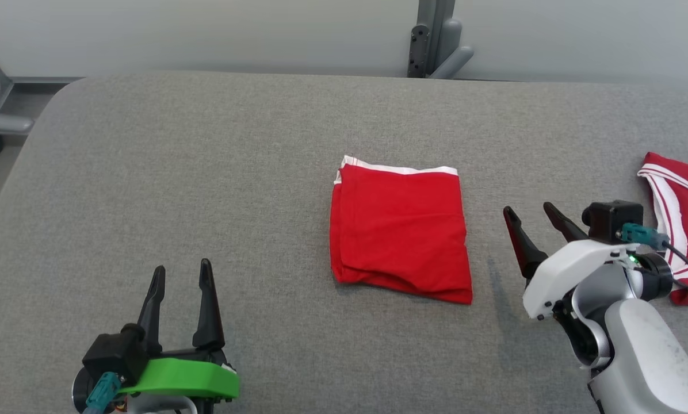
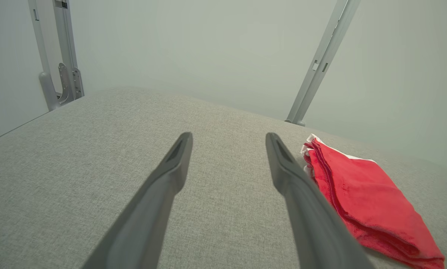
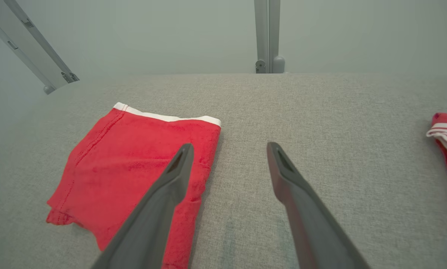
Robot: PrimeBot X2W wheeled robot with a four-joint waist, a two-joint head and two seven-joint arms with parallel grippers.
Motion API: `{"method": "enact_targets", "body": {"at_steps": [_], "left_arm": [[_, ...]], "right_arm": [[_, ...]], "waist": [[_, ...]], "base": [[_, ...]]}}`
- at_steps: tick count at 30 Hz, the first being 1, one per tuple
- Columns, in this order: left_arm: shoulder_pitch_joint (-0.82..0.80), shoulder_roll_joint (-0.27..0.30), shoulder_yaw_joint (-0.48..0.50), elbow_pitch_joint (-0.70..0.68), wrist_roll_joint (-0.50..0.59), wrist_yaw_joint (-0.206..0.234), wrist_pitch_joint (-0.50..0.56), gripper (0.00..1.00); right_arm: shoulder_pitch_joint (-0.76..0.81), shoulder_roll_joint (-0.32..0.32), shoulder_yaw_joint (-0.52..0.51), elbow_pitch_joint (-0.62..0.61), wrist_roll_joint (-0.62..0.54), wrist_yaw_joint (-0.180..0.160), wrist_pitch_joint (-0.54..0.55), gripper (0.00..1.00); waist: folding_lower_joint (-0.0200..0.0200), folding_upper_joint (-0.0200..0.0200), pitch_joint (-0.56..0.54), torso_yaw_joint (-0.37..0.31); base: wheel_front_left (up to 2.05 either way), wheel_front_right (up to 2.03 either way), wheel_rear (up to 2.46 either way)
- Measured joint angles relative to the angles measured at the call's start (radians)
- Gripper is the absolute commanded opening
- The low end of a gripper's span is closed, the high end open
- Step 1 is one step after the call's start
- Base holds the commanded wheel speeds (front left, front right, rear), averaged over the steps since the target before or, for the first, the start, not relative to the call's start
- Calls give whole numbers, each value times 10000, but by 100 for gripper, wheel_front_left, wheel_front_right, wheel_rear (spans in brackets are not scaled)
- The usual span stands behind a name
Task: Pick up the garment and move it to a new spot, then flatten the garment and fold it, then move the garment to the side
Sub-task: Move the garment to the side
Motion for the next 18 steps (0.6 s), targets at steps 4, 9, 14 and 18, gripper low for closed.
{"method": "enact_targets", "body": {"at_steps": [4,9,14,18], "left_arm": [[-201,0,-127,6,-56,33,2,100],[-377,0,-213,25,-109,38,2,100],[-524,0,-268,52,-117,42,2,100],[-560,0,-290,58,-128,42,2,100]], "right_arm": [[-723,-629,435,612,894,0,1233,100],[-1388,-1001,844,1354,2025,-2,2265,100],[-1944,-1089,991,2293,3210,-2,3189,100],[-2281,-995,924,2953,3687,-2,3425,100]], "waist": [[0,0,260,228],[0,0,545,545],[0,0,830,911],[0,0,979,1092]], "base": [[0,0,0],[0,0,0],[0,0,0],[0,0,0]]}}
